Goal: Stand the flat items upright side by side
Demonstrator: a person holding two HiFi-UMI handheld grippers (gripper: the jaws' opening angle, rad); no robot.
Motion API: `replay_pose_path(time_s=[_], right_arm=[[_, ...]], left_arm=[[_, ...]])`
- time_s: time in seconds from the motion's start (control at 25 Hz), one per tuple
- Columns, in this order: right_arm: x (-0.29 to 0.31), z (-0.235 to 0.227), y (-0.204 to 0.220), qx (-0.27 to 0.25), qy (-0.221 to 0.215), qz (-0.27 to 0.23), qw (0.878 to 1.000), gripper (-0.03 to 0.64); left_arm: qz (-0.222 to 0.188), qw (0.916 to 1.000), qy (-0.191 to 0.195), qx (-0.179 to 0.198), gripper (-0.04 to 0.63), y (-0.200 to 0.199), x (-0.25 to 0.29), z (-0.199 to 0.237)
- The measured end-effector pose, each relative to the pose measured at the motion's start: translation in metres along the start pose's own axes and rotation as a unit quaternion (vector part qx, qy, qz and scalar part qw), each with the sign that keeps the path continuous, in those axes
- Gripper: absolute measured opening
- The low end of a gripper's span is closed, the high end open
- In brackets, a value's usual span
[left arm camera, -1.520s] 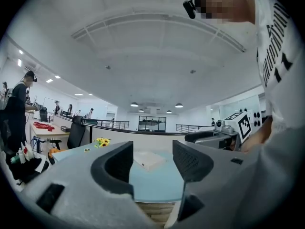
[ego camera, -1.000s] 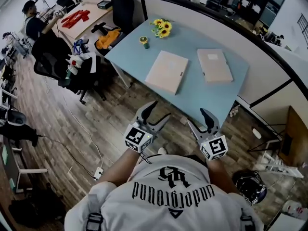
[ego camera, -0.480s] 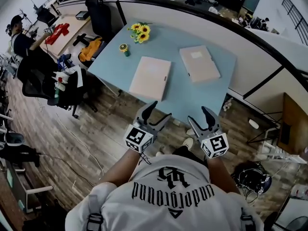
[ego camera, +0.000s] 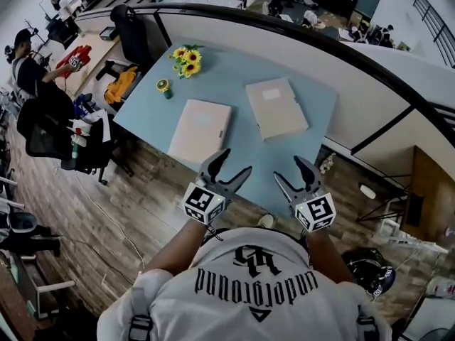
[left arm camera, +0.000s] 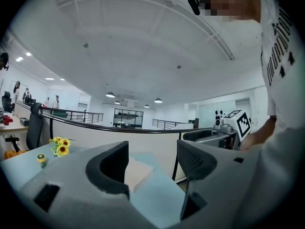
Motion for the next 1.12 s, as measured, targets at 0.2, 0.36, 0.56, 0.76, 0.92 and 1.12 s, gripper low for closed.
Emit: replay_pose_path(time_s=[0.2,0.36,0.56,0.76,0.92,1.12], right_arm=[[-0.017,-0.049,0.001,0.003,0.009,0.003,1.000,0.304],[-0.020,-0.076,0.006,0.019,0.012,0.006,1.000,0.307],[-0.011,-0.097,0.020,0.041,0.014,0.016,0.999,0.308],[0.013,-0.126,0.031,0.064,0.012,0.032,0.997,0.313],[0.039,-0.157,0.039,0.073,0.006,0.055,0.996,0.314],[0.072,-0.191,0.057,0.090,0.003,0.098,0.991,0.318]], left_arm=[[0.005,1.0000,-0.001,-0.003,0.328,0.000,0.043,-0.016],[0.015,0.9999,0.002,-0.002,0.330,-0.001,0.068,-0.021],[0.034,0.9992,0.004,-0.018,0.333,0.007,0.095,-0.012],[0.059,0.9976,0.006,-0.036,0.339,0.018,0.130,0.010],[0.095,0.9937,0.000,-0.059,0.345,0.032,0.162,0.034],[0.148,0.9850,-0.008,-0.088,0.349,0.056,0.198,0.063]])
Point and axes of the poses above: the fingertips, and each gripper's own axes: x forward along the fingers, z to its left, y out of its underside, the point moved 6 cm from there along -x, backward along the fingers, and after that the axes turned 10 degrees about -y, right-handed, at the moved point
